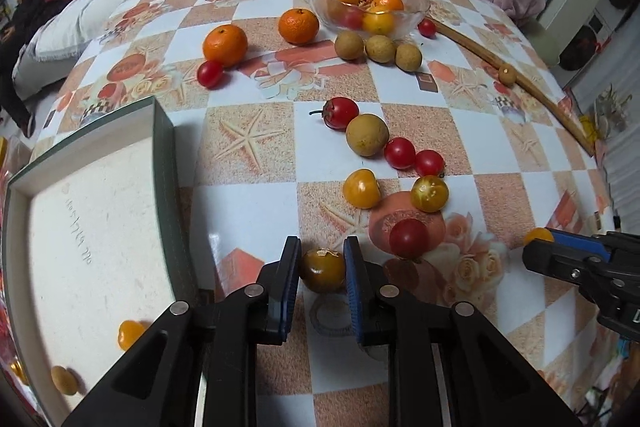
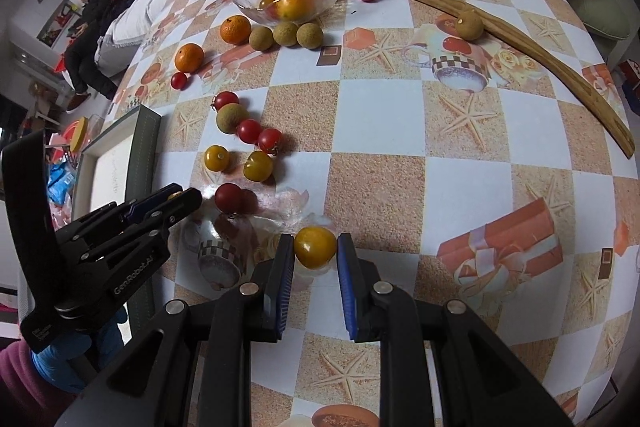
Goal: Organize fruits
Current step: 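Carry both held tomatoes over the white tray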
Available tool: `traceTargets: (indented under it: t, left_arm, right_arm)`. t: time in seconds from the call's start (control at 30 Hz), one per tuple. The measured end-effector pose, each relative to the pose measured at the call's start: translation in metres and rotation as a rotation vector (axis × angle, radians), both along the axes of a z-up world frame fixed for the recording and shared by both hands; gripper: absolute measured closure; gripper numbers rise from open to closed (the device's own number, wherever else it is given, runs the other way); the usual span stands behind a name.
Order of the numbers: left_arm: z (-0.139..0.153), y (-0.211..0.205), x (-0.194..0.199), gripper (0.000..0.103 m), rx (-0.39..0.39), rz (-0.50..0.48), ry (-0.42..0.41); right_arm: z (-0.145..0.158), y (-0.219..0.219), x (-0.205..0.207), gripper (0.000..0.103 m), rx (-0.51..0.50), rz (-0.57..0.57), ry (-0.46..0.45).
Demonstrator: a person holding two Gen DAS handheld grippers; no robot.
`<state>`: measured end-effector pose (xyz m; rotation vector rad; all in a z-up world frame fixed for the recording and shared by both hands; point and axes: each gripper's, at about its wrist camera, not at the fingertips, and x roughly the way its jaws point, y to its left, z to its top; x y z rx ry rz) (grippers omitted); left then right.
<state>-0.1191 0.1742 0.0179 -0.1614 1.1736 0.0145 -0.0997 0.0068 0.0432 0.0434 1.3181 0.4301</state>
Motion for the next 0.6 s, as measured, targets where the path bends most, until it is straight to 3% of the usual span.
traceTargets:
  t: [0.3,0.6]
  left_arm:
    - [0.028,0.013,-0.013,0.08,-0.026,0.035,-0.045]
    - [0.048,0.063,-0.035,0.08,0.004,0.124,-0.077]
  right_arm:
    - [0.011,0.019,0.0,0.079,0.008,0.036,-0.014]
    - [0.022,0.077,0.001,0.079,0.03,0.129,-0.035]
